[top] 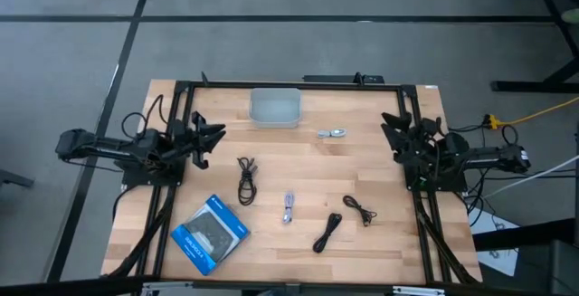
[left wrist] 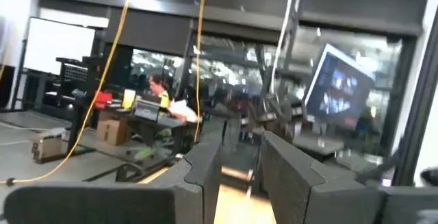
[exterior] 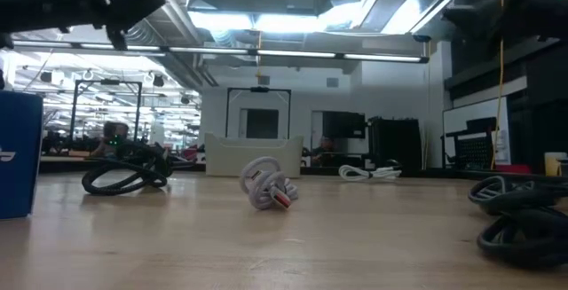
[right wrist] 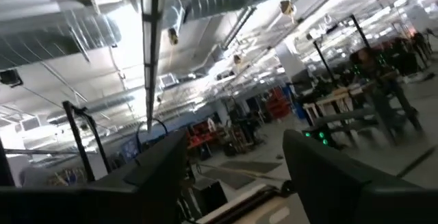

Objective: Pick and place USB-C Cables
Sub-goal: Put the top white charger cable into the white bin

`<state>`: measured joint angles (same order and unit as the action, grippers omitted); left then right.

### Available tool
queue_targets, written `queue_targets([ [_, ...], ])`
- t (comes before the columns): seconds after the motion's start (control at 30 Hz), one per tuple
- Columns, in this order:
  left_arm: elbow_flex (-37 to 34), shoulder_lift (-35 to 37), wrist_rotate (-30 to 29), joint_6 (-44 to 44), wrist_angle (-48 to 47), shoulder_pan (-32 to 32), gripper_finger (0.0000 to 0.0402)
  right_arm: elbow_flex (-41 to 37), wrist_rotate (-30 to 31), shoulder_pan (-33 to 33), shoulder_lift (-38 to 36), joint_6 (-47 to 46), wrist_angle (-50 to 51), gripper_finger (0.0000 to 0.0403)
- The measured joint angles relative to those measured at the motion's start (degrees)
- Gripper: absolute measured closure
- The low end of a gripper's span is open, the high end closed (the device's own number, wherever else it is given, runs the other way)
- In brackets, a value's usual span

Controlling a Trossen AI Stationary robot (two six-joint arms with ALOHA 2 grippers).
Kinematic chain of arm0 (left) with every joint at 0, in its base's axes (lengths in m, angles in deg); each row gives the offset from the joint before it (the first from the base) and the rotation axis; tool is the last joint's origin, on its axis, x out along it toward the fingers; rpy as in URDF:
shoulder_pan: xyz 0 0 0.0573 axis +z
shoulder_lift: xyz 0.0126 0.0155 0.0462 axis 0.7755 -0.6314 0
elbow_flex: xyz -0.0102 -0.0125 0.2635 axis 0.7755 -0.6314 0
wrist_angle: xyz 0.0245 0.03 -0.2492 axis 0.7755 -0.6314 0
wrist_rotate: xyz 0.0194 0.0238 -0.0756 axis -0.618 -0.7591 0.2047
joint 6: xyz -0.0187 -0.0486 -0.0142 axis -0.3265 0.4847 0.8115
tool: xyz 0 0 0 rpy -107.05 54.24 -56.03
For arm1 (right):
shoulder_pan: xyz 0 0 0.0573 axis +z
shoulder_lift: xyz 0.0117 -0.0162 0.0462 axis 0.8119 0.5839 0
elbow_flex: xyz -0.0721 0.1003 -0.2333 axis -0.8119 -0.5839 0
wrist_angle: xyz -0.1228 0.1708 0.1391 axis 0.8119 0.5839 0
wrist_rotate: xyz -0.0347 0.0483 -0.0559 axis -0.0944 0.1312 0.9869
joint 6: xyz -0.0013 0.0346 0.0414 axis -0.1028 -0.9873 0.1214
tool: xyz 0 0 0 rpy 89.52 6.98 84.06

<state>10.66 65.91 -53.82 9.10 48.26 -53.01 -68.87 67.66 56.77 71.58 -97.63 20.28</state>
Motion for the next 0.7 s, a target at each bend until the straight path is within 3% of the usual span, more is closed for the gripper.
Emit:
queue_targets([
  [0.2,8.8,-14.9,0.0,-3.1,-1.9,0.0,0.0305,9.1,-6.7,-2.6,11.7,4.4,3.5,0.0156],
  [0.37,13.5,-23.2,-0.3,-11.0,-7.3,0.0,0.0305,21.3,-6.7,-5.3,23.9,6.1,22.4,0.0156],
  [0.47,14.0,-25.7,-0.4,-12.9,-9.3,0.0,0.0305,29.1,-9.3,-7.0,32.5,5.9,33.2,0.0156],
  [0.6,14.1,-25.6,-1.3,-13.0,-8.8,0.0,0.0305,37.2,-18.4,-8.0,44.6,11.6,35.2,0.0156],
  [0.7,14.1,-24.3,-4.1,-12.6,-8.8,0.0,0.0305,43.2,-17.1,-8.0,51.8,17.0,40.0,0.0156],
])
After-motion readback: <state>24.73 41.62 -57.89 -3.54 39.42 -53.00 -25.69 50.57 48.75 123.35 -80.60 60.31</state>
